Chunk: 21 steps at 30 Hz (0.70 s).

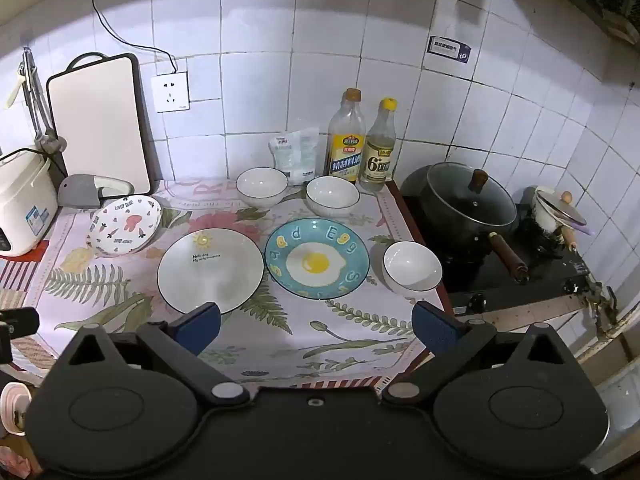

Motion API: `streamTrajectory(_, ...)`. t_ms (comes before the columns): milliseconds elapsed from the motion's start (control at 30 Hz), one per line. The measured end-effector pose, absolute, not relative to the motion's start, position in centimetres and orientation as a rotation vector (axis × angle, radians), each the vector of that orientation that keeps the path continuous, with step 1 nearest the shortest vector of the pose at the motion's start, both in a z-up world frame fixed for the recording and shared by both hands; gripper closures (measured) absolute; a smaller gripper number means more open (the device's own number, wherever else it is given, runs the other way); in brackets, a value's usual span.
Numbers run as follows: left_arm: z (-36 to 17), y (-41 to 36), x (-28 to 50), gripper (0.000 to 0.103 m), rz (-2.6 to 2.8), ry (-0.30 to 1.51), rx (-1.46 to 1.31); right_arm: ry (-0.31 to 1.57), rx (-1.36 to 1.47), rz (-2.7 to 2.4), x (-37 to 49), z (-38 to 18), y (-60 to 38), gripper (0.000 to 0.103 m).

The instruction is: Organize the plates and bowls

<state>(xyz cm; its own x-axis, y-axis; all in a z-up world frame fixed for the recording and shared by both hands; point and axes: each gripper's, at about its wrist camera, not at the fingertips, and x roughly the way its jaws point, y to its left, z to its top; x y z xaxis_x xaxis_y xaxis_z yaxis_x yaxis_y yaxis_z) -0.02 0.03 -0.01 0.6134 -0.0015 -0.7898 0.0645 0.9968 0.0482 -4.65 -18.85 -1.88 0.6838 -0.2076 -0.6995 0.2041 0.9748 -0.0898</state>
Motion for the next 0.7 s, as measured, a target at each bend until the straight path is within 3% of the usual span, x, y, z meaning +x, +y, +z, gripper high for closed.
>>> streamTrajectory(700, 0.29, 0.40, -0.30, 0.008, -0.048, 0.920, 0.046, 0.755, -0.010, -0.228, -5.33, -1.64, -19.05, 0.000)
